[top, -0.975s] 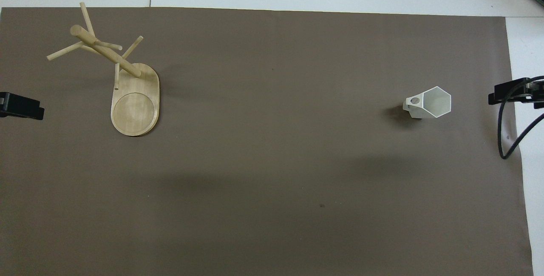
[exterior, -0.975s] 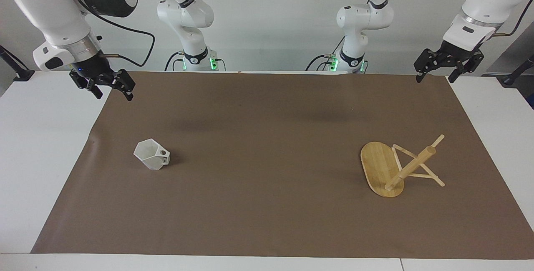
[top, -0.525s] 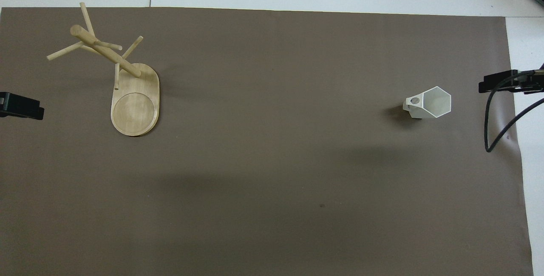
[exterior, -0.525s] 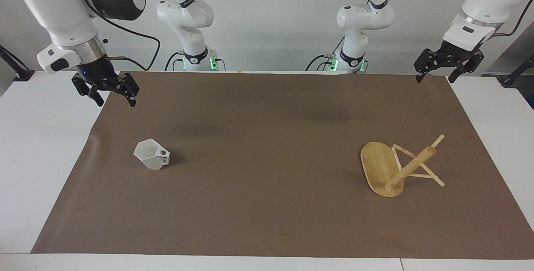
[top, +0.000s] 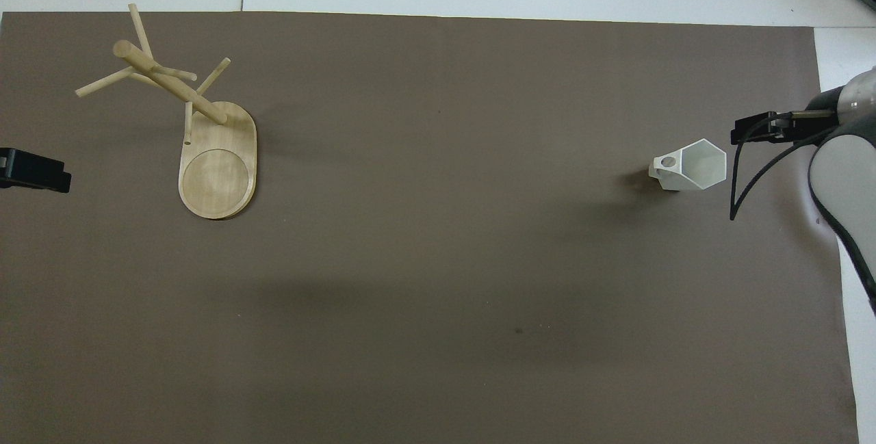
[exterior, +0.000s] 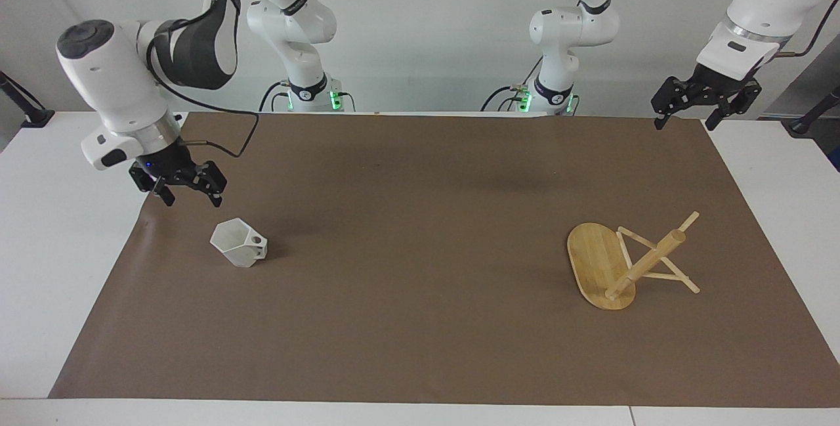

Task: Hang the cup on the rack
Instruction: 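Reach the right gripper to the white cup and grasp it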

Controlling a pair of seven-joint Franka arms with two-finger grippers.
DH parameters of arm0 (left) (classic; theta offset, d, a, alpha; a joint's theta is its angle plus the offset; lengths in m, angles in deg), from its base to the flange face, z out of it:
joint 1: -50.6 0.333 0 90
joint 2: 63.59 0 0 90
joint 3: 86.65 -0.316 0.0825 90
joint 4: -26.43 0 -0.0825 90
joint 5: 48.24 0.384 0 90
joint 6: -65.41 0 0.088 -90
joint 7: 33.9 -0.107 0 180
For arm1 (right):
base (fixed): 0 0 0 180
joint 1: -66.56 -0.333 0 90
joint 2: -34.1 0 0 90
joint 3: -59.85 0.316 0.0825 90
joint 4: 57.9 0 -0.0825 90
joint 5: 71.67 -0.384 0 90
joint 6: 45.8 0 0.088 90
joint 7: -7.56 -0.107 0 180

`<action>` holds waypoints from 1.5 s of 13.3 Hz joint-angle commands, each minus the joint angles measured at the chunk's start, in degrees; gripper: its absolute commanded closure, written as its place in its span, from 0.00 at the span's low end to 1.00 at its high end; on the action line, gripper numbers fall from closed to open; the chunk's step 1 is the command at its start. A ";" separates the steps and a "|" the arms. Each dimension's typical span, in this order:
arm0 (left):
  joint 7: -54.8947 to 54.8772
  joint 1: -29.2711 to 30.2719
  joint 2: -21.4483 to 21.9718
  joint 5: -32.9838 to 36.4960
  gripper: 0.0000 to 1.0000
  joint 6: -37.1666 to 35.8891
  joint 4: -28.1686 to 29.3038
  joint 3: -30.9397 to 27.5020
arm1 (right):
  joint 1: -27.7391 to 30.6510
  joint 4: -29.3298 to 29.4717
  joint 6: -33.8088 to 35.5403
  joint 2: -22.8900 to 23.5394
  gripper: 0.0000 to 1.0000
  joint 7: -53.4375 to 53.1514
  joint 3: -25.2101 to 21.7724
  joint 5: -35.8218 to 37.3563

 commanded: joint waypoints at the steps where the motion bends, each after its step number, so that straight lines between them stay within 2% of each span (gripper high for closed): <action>1: -0.65 0.32 1.58 -0.03 0.00 1.01 1.82 0.03 | 0.41 -4.37 -5.45 0.55 0.00 1.76 0.24 0.43; 8: -1.09 0.32 1.66 -0.03 0.00 0.92 1.91 0.03 | 0.40 -9.29 -12.48 2.75 0.00 2.46 0.24 0.52; 11: -0.91 0.32 1.57 -0.03 0.00 0.66 1.82 0.03 | 1.37 -11.40 -15.82 2.66 0.00 7.64 0.24 0.52; 18: -0.91 0.23 1.57 -0.03 0.00 0.92 1.82 0.03 | 2.69 -12.99 -19.79 4.59 0.00 8.53 0.24 0.52; 20: -0.91 0.23 1.57 -0.03 0.00 0.84 1.82 0.12 | 2.69 -12.99 -19.79 4.68 0.09 9.41 0.24 0.52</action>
